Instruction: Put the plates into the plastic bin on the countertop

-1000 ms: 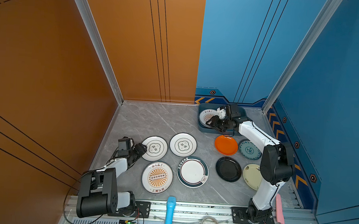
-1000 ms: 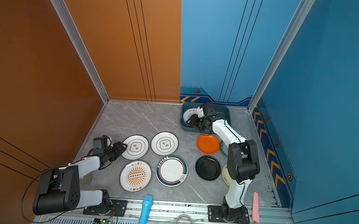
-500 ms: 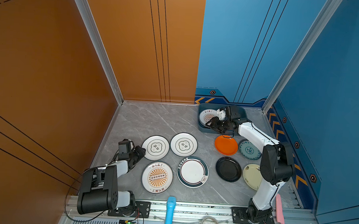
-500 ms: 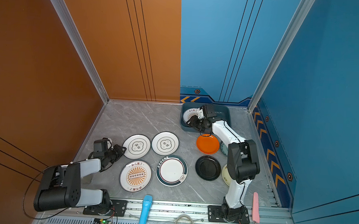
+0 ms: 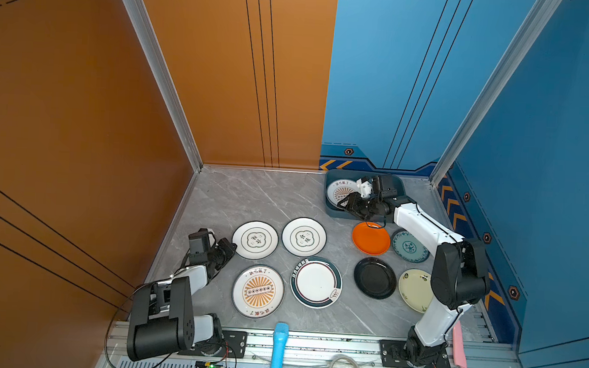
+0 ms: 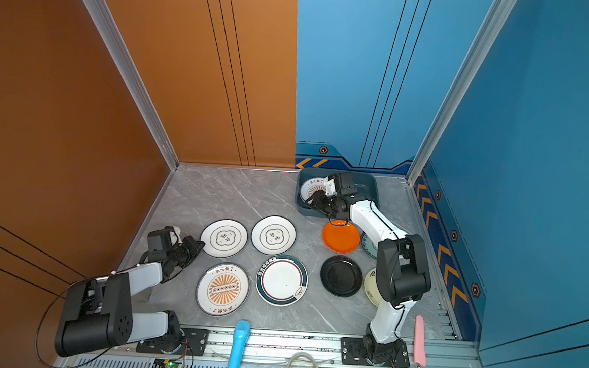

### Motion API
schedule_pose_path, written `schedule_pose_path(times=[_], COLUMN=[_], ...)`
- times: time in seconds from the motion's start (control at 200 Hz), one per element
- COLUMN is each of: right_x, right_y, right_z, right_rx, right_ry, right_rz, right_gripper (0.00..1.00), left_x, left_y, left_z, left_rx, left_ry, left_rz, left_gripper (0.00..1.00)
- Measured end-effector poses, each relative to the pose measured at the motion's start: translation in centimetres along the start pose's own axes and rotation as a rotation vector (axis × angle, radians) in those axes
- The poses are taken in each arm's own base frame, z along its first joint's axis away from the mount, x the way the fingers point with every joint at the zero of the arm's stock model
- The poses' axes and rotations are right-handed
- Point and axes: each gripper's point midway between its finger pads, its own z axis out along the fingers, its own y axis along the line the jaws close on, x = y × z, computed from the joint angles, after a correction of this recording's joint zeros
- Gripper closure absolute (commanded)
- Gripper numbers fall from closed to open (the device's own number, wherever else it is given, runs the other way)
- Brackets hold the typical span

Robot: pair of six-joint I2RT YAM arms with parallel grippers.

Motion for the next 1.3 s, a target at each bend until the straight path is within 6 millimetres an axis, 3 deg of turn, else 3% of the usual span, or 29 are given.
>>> schedule_pose_path(times=[0.175, 0.305, 0.475, 0.641, 0.981, 1.301], right_x=[0.8, 1.5, 2.8, 4.5, 8.5, 9.2], right_y=[0.6, 2.5, 5.4, 6.8, 8.9, 9.7], right_z=[0.2, 0.5, 0.8, 1.8, 3.4, 3.4], right_rx=[-0.034, -0.12, -0.252, -0.325, -0.39, -0.413], right_ry=[0.027, 0.055, 0.115, 0.188, 0.318, 0.338], right_rz=[0.013, 0.003, -0.01, -0.022, -0.046, -0.066], right_gripper=[0.52, 0.44, 0.37, 0.36, 0.36, 0.38], left_x=[-0.1, -0.1, -1.6, -2.2, 0.7, 3.8], left_y=[0.2, -0.5, -3.7, -7.6, -13.1, -16.5], left_z=[-1.4, -2.8, -4.8, -6.2, -6.5, -4.6], left_rx=[-0.022, -0.02, 0.048, 0.164, 0.315, 0.355], left_ry=[-0.012, -0.02, -0.058, -0.04, 0.116, 0.256], left_rz=[-0.02, -0.019, 0.013, 0.042, 0.135, 0.217], left_gripper=[1.0, 1.0, 1.0, 1.0, 1.0, 1.0])
